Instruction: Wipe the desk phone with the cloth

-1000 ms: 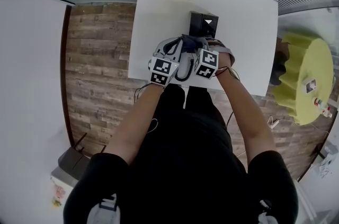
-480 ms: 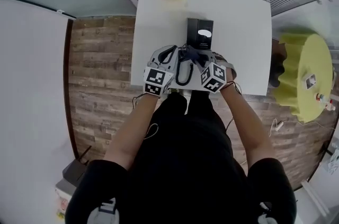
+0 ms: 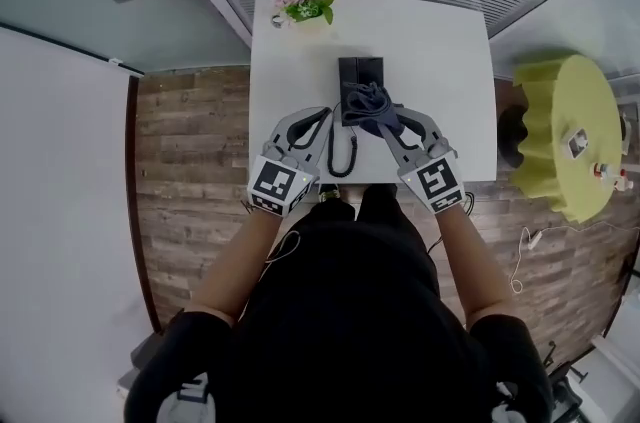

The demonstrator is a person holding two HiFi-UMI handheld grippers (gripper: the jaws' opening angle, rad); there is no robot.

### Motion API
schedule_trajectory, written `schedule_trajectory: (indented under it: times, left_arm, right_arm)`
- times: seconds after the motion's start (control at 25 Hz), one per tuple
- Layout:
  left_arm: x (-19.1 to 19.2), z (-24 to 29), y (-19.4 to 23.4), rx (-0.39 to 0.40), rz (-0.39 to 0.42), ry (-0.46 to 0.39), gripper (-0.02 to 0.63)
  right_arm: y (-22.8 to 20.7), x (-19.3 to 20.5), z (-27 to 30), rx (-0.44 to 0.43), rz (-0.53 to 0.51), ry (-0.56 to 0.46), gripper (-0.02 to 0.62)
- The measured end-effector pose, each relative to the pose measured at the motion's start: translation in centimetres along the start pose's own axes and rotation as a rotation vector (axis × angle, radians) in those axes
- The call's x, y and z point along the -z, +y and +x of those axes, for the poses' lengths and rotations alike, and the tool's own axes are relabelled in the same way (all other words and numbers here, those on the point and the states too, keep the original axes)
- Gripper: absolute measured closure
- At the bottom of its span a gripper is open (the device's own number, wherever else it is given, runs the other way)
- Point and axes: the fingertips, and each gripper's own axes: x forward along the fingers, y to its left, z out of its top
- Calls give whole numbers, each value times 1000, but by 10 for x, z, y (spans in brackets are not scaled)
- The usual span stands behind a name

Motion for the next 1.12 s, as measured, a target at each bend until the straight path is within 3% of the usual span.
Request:
schedule_trajectory:
  times: [0.16,0.32,0.72,1.12]
  left_arm:
    - [-42,-10,-15,53,34,-59,597]
    - [-71,-14,-23,84,48,-106,597]
    - [-98,-7,-32,123,71,-147,597]
    - [-118,1,-42,153,70,-163,597]
  right_arm:
    - [-7,-48,-31,45,52,-155,528]
    - [-13,-80,-49,73,79,-238,528]
    - [-22,-116,-66,104,73,-318,528]
    - [-30,-126,-73,115,83,-348,528]
